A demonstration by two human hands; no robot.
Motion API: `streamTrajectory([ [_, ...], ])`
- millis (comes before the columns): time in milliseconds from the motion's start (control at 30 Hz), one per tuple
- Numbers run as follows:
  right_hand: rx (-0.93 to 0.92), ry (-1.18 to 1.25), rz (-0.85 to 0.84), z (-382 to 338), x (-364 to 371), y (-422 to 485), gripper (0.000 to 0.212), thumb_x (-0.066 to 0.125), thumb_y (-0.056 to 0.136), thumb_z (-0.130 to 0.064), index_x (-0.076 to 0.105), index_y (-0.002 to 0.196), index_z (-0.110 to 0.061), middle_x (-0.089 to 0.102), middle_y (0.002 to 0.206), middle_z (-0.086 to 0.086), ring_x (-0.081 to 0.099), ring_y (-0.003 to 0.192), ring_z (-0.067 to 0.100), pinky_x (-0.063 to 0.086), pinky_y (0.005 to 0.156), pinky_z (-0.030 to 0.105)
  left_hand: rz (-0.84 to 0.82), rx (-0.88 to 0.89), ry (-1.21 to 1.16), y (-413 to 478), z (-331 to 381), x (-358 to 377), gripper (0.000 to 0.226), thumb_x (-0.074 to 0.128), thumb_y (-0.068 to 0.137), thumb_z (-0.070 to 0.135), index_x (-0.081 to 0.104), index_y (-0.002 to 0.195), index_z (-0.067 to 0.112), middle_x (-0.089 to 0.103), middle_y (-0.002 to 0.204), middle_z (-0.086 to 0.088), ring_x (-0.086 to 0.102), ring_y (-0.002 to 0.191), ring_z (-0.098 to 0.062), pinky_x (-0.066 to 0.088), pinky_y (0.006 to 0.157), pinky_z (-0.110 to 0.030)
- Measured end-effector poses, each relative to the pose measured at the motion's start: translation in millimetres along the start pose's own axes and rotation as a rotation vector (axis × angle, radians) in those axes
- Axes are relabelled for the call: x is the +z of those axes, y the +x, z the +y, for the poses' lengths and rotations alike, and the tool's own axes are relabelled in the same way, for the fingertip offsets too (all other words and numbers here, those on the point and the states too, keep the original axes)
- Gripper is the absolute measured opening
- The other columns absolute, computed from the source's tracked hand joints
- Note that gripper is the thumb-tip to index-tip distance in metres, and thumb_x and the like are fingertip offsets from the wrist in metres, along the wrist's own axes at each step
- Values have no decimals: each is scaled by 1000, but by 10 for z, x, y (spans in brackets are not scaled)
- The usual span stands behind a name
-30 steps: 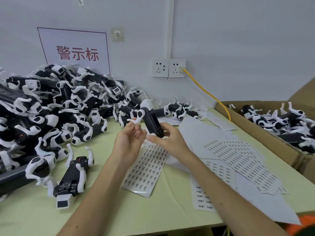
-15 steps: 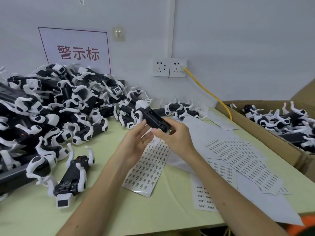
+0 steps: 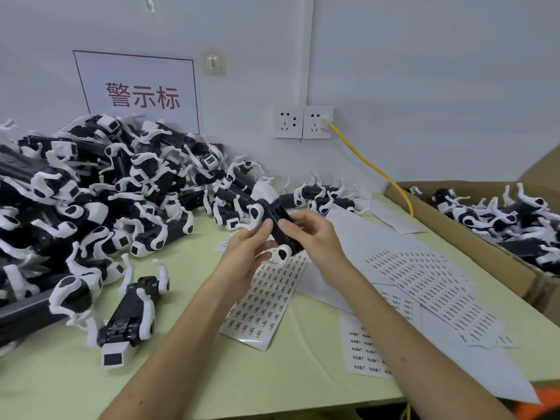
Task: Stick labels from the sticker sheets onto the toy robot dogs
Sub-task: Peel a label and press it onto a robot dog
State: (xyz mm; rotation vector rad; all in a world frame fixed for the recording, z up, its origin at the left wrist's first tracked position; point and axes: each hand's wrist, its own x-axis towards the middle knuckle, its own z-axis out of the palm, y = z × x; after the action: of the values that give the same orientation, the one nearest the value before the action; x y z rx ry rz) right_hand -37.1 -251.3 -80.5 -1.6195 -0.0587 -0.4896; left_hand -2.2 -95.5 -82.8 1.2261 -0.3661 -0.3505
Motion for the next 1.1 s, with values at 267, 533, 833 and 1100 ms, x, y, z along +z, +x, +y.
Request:
streamTrajectory([
  [267, 241, 146, -60, -82, -34, -12, 53, 79, 74, -57, 58, 94, -12, 65, 87, 6, 66, 82, 20, 50, 80, 35, -8, 34, 201, -23, -12, 62, 48, 64, 100, 33, 65, 123, -9, 70, 99, -14, 60, 85, -19, 45, 70, -25],
  [533, 374, 406, -203, -150, -37, -45, 45, 64, 89, -52, 76, 118, -20, 72, 118, 9, 67, 113, 26, 58, 90, 37, -142, -11, 60, -43, 32, 11, 51, 63, 94, 40, 69, 127, 2, 72, 123, -22, 65, 121, -42, 50, 106, -51],
  [833, 262, 499, -327, -147, -29, -40, 9, 64, 92, -15, 58, 99, -13, 66, 99, 13, 63, 89, 29, 53, 81, 39, -89, -7, -96, -23, 45, -45, 44, 51, 98, 48, 79, 116, 20, 73, 127, -12, 70, 117, -24, 57, 94, -36],
  [1100, 272, 195, -170, -70, 29, -15, 6, 66, 97, -20, 65, 101, -16, 71, 90, 0, 68, 83, 17, 51, 75, 31, 48, -36, -176, -28, 43, -53, 41, 54, 103, 41, 73, 124, 11, 73, 125, -12, 70, 113, -28, 59, 89, -34],
])
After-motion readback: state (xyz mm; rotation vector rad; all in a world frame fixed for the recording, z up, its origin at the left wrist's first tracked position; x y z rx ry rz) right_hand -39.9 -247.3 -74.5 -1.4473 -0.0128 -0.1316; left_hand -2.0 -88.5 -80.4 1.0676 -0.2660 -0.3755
